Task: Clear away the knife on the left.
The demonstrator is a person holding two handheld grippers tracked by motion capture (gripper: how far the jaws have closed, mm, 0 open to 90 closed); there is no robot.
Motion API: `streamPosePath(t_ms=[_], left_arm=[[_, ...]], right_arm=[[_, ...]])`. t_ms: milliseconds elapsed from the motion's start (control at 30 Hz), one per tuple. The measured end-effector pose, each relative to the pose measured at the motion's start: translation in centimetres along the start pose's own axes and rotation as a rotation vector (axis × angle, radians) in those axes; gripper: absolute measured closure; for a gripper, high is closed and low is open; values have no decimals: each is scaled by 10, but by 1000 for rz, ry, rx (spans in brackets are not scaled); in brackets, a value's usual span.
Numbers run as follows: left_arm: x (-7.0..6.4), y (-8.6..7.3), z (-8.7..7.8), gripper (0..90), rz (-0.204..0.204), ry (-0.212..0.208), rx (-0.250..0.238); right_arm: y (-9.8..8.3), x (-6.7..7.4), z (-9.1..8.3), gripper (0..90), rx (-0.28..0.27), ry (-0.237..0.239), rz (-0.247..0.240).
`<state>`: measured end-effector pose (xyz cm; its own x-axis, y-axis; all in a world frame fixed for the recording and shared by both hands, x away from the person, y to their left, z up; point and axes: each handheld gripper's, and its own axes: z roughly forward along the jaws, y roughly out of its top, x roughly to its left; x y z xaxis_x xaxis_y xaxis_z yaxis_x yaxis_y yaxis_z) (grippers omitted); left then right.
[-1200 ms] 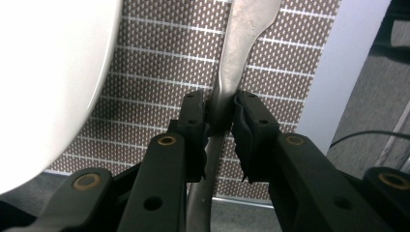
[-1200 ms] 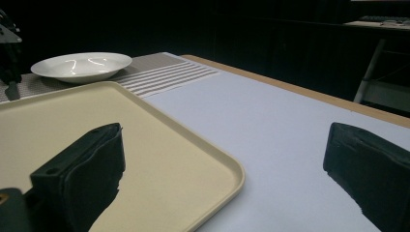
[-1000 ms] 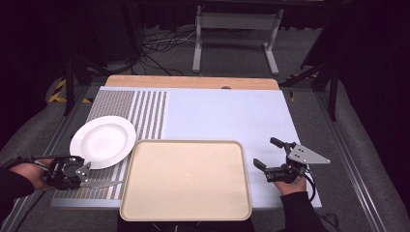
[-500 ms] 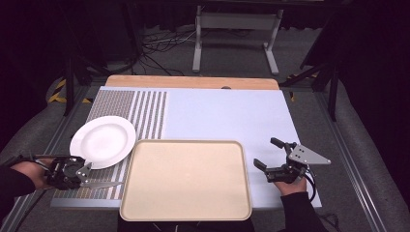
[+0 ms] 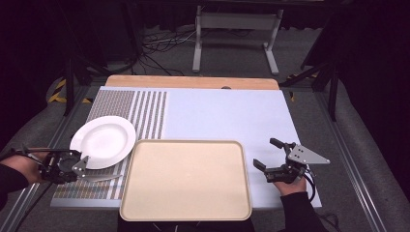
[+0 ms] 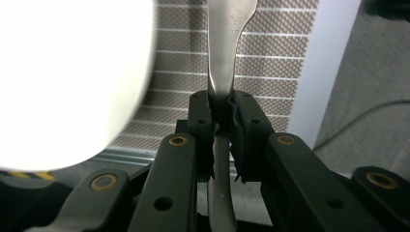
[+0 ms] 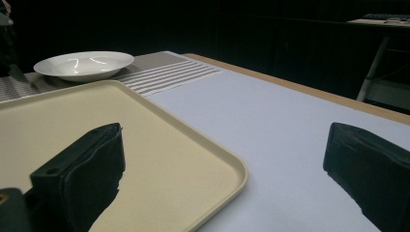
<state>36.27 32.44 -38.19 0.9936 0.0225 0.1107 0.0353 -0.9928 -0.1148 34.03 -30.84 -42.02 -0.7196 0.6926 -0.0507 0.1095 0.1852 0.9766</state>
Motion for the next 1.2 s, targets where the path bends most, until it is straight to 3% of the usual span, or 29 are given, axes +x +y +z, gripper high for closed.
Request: streamPosePath(t_ms=[33, 67, 133, 300, 400, 533, 700, 767, 833, 867, 1033, 1200], left_arm=[[0, -1, -5, 804, -7, 22, -4], [2, -2, -9, 803, -26, 11, -23], [1, -1, -15, 803, -41, 36, -13], [4, -2, -25, 803, -82, 23, -56], [6, -2, -33, 803, -109, 10, -117], [9, 6, -36, 802, -137, -1, -115], [15, 11, -44, 803, -218, -18, -187], [15, 12, -46, 802, -230, -19, -193], [17, 14, -48, 802, -264, -28, -205], [17, 16, -48, 802, -303, -36, -218], [16, 29, -50, 802, -340, -52, -249], [21, 35, -50, 802, -426, -94, -278]], right_arm=[[0, 0, 0, 18, 0, 1, 1], [0, 0, 0, 18, -5, 3, 5], [0, -1, 0, 18, -5, 0, 6], [0, -1, 0, 18, -2, 0, 5], [0, -1, 0, 18, 0, -1, 7], [0, -1, 0, 18, 0, -3, 9], [-1, -2, -1, 18, 6, -4, 9], [-1, -2, -1, 18, 5, -5, 9], [-1, -2, 0, 18, 7, -1, 14], [-1, -2, 0, 18, 7, -1, 14], [-1, -3, 0, 18, 10, -2, 11], [-1, -3, 0, 18, 11, -3, 11]])
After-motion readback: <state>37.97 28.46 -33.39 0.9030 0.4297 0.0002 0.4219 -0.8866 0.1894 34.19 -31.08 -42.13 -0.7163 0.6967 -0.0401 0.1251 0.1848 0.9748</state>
